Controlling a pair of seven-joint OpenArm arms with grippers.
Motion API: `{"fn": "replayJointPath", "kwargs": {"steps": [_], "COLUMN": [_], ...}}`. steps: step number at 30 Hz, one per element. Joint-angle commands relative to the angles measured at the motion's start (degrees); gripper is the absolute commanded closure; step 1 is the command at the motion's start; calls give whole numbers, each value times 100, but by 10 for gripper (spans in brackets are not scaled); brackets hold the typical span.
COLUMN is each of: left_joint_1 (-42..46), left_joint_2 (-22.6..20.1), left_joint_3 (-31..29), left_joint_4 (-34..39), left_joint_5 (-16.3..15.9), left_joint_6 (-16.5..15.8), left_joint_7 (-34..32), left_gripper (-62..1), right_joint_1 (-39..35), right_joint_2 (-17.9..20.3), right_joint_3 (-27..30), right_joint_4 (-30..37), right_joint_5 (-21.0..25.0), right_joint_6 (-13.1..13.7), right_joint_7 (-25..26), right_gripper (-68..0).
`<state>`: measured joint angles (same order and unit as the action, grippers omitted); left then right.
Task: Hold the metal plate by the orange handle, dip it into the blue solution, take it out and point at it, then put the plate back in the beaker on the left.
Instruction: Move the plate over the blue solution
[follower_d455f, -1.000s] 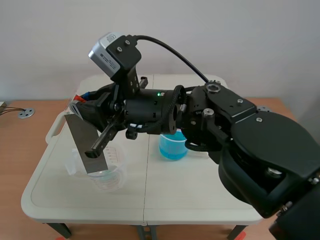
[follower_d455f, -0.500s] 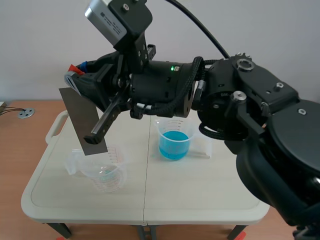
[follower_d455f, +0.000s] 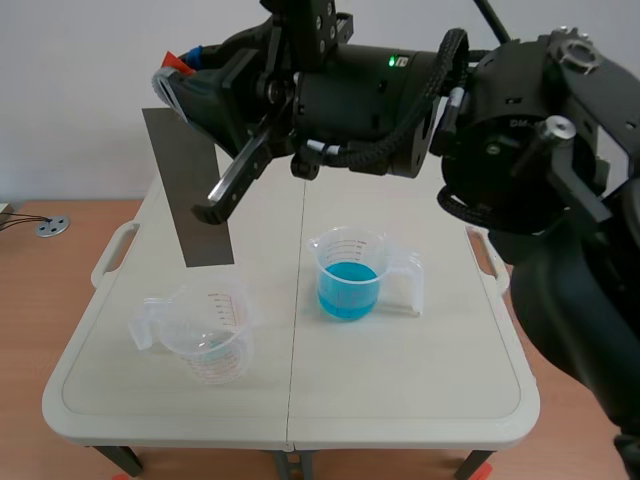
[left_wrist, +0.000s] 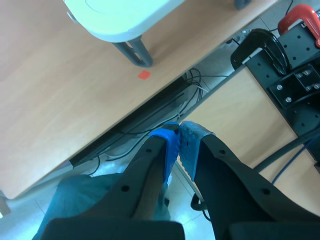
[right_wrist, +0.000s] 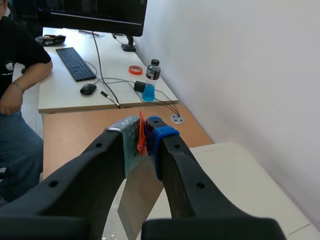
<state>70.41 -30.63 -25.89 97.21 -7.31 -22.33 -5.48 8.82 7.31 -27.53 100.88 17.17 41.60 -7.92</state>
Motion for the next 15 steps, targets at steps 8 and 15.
{"fn": "replayJointPath", "kwargs": {"steps": [8, 15], "left_joint_1": [-107, -164], "left_joint_2": [-39, -387], "left_joint_3": [15, 15], "left_joint_4": [31, 31], "left_joint_5": [114, 92], "left_joint_6": [-20, -31], "left_joint_7": [-125, -339], "left_gripper": [-16, -16], "right_joint_1": [-13, -81], "right_joint_2": [81, 297], "right_joint_3": [378, 802], "right_joint_4": [483, 774], "right_joint_5": [109, 175], "right_joint_6": [9, 9], "right_joint_7": [-227, -295], "right_gripper": [-13, -13]}}
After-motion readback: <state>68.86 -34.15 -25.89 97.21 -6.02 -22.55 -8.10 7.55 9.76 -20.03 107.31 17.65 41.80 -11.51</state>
